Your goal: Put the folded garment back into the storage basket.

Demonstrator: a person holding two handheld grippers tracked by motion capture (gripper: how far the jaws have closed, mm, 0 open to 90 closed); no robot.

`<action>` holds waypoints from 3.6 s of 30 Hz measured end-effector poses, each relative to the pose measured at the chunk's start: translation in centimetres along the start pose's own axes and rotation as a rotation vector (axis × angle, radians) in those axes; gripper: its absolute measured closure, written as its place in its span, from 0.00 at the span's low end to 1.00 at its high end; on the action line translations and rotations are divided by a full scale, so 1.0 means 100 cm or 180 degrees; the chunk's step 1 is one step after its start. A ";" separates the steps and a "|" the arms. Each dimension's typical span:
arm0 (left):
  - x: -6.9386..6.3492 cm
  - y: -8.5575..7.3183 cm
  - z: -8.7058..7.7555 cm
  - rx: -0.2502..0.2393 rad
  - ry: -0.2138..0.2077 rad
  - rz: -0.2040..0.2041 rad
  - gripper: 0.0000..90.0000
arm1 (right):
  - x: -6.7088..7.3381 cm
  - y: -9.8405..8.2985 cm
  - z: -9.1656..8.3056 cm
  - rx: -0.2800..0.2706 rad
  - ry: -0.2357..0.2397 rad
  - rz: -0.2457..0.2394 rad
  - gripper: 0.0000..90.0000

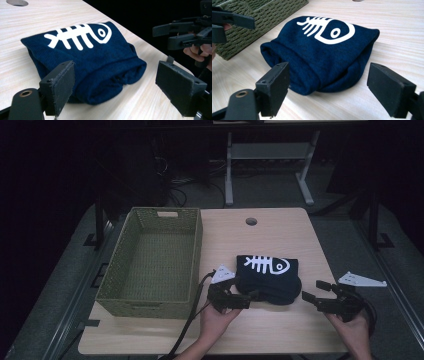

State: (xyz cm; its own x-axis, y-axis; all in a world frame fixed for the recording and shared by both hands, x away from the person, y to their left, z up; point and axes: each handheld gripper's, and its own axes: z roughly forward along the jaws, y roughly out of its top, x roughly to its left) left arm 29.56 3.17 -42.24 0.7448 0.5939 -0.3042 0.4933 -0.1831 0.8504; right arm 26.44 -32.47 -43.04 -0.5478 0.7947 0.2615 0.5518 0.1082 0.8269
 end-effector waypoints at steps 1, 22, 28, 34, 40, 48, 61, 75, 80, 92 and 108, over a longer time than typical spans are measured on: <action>0.001 0.002 0.002 0.0019 -0.0002 -0.0011 0.17 | -0.001 0.002 0.002 0.0004 0.0016 -0.0001 0.20; 0.037 0.011 0.040 0.0160 0.0344 -0.0323 0.18 | -0.023 0.024 0.037 0.0067 0.0026 0.0245 0.22; 0.052 0.006 0.051 0.0231 0.0436 -0.0570 0.18 | -0.032 0.025 0.056 0.0156 0.0033 0.0358 0.24; 0.064 0.000 0.060 0.0346 0.0493 -0.0718 0.19 | -0.040 0.017 0.073 0.0319 -0.0073 0.0426 0.30; 0.062 -0.003 0.065 0.0371 0.0469 -0.0734 0.24 | -0.042 0.013 0.080 0.0410 -0.0150 0.0402 0.39; 0.058 -0.003 0.067 0.0358 0.0493 -0.0697 0.33 | -0.040 0.007 0.084 0.0506 -0.0197 0.0412 0.47; 0.053 -0.004 0.072 0.0360 0.0439 -0.0731 0.55 | -0.037 0.005 0.086 0.0505 -0.0133 0.0421 0.69; 0.049 0.002 0.068 0.0285 0.0112 -0.0847 0.77 | -0.033 0.007 0.071 0.0338 0.0049 0.0585 0.78; 0.044 0.009 0.064 0.0204 0.0016 -0.0858 0.77 | -0.033 0.007 0.064 0.0255 0.0079 0.0645 0.78; 0.030 0.030 0.047 0.0018 -0.0166 -0.0774 0.77 | -0.029 0.014 0.040 -0.0020 0.0227 0.0765 0.79; 0.021 0.055 0.022 -0.0080 -0.0312 -0.0662 0.76 | -0.017 0.037 0.017 -0.0148 0.0424 0.0761 0.79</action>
State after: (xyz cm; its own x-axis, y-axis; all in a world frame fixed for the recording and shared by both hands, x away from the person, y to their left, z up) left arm 34.83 1.63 -39.13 0.6690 0.5376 -0.5132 0.6303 -0.0445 0.7751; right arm 30.55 -32.41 -41.26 -0.4850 0.7085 0.5127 0.6475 -0.1031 0.7550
